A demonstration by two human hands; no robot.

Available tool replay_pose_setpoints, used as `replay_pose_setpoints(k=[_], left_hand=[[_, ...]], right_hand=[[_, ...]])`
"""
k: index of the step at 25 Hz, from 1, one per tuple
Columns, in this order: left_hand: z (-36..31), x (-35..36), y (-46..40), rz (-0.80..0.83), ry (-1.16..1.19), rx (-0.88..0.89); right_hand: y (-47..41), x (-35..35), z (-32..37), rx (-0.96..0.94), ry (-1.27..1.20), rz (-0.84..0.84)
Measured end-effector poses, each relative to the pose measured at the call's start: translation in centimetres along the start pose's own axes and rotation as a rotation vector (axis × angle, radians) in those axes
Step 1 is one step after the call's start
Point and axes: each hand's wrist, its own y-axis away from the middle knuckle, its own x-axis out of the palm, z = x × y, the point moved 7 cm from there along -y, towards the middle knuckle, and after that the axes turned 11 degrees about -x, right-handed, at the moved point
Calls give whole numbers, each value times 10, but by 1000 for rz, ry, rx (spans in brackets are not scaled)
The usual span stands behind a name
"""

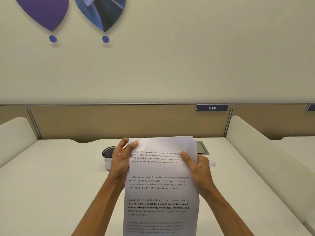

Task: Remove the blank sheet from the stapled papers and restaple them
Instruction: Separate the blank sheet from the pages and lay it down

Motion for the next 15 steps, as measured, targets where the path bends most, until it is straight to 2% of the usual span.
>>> replay_pose_setpoints(k=[8, 15], left_hand=[[-6, 4, 3, -1, -80, 25], [-7, 3, 3, -6, -39, 41]], right_hand=[[-1, -1, 7, -36, 14, 10], [-2, -2, 10, -70, 28, 11]])
